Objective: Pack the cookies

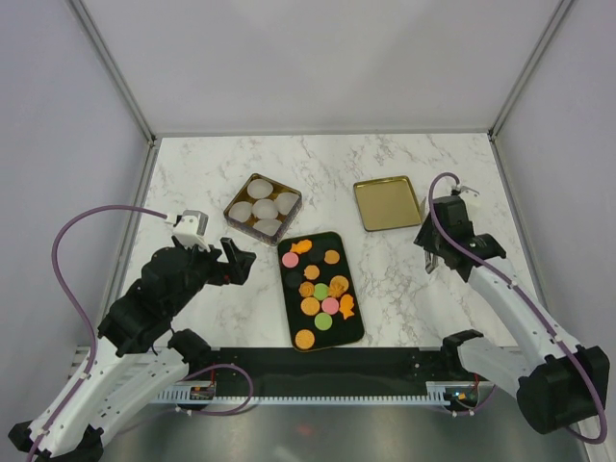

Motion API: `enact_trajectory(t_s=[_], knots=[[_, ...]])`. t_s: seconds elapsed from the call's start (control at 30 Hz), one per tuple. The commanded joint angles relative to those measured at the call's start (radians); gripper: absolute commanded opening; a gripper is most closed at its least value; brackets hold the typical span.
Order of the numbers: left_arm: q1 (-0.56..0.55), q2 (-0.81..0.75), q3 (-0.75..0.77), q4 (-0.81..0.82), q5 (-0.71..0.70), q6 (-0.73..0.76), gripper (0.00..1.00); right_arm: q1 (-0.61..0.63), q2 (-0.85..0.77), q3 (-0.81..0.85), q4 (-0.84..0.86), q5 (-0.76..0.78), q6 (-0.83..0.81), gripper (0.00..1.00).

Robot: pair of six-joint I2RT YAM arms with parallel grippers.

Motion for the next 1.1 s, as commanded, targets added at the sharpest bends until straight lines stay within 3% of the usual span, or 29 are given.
enact_trajectory(t_s=[0.0, 0.27, 0.57, 0.8, 1.07], knots=[[-0.004, -0.002, -0.001, 0.000, -0.004, 0.034, 1.00, 0.091, -0.045, 0.116, -0.073, -0.031, -0.059, 0.52], [-0.004, -0.005, 0.000, -0.011, -0.043, 0.024, 1.00, 0.332, 0.003, 0.218, -0.116, -0.097, -0.113, 0.50], [-0.002, 0.019, 0.002, -0.014, -0.049, 0.025, 1.00, 0.720, 0.176, 0.300, -0.096, 0.018, -0.107, 0.50], [-0.004, 0.018, 0.000, -0.014, -0.050, 0.024, 1.00, 0.777, 0.312, 0.399, -0.058, 0.004, -0.131, 0.50], [-0.004, 0.016, 0.002, -0.015, -0.043, 0.025, 1.00, 0.780, 0.297, 0.353, -0.076, 0.033, -0.133, 0.51]])
